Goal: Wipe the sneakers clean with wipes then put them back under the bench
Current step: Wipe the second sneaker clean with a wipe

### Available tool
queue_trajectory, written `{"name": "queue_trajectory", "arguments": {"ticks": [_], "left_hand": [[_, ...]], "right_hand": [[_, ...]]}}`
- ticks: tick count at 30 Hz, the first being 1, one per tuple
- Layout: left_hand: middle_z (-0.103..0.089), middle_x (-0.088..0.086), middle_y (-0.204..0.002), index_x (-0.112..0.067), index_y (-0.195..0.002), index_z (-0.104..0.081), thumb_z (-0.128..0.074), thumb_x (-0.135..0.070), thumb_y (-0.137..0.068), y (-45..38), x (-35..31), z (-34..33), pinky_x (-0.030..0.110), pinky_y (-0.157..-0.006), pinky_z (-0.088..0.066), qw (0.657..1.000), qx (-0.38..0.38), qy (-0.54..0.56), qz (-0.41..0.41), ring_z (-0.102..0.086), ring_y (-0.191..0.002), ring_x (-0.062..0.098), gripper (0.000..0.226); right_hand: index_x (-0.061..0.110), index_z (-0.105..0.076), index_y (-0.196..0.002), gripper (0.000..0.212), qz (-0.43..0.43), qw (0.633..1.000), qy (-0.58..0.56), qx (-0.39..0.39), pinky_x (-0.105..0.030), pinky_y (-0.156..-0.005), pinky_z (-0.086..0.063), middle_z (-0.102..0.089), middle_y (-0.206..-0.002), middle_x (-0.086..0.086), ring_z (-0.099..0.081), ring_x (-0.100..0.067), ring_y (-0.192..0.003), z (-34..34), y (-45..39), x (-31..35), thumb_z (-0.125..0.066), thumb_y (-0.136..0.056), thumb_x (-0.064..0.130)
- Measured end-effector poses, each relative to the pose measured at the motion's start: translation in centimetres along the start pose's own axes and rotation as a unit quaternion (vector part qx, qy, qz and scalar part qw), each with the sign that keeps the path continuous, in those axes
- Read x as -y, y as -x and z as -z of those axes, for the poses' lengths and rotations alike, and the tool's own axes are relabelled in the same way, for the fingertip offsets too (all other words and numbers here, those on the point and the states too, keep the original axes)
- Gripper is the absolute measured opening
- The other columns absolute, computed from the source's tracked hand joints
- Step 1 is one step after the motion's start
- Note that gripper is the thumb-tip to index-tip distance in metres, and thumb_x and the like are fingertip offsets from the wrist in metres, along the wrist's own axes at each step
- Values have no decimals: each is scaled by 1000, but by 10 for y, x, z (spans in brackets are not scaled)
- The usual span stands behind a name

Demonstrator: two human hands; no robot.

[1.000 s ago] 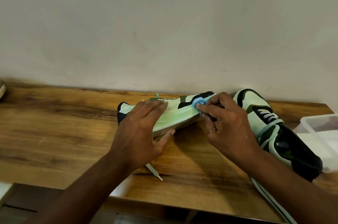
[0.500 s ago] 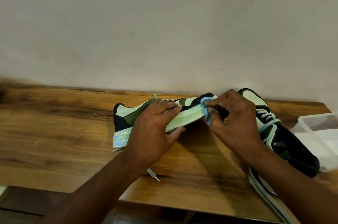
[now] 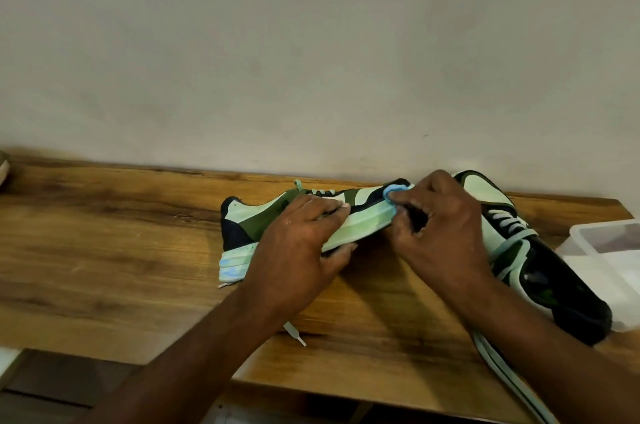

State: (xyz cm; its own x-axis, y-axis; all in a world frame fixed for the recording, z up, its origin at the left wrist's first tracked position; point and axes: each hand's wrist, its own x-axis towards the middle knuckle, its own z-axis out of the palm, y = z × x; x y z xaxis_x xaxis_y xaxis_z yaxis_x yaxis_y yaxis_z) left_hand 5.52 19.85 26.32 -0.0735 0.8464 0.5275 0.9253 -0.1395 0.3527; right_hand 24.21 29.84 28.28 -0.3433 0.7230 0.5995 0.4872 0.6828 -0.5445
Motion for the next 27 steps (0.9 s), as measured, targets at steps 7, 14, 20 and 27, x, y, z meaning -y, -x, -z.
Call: {"name": "queue_trajectory", "arguments": {"ticks": [7,14,20,27], "left_hand": [[-71,0,-126,-13,-131,-72,-79,-26,-83,0,4,3,41,-95,-57,1000,8,7,-15,-61,-118,19,51],[-71,-4,-127,-16,-132,-72,-85,-31,-84,-1,5,4,38,-96,-56,1000,10,21,2,-60,-119,14,52],[-71,-4,-127,-17,-133,-72,-76,-34,-84,-1,6,7,38,-97,-56,1000,19,25,-3,-60,-120,14,52],[-72,-4,-126,-16,-131,-73,-78,-38,-84,-1,7,7,40,-96,-57,999,12,33,-5,-62,-120,14,51]], "right_hand": [[11,-82,-100,23,90,991,-28,94,-16,-61,-48,-59,-88,3,-56,-6,-71,-3,11,15,-78,-78,8],[10,-81,-105,28,16,1000,2,0,-17,-67,-51,-60,-91,-1,-58,-10,-75,-1,4,-2,-77,-78,2],[11,-81,-102,23,100,990,-13,96,-14,-64,-45,-58,-91,4,-54,-6,-75,-1,12,14,-78,-79,10],[10,-81,-104,29,-6,1000,9,-18,-9,-67,-44,-61,-89,-1,-58,-9,-71,1,-1,-9,-75,-79,-3]]}}
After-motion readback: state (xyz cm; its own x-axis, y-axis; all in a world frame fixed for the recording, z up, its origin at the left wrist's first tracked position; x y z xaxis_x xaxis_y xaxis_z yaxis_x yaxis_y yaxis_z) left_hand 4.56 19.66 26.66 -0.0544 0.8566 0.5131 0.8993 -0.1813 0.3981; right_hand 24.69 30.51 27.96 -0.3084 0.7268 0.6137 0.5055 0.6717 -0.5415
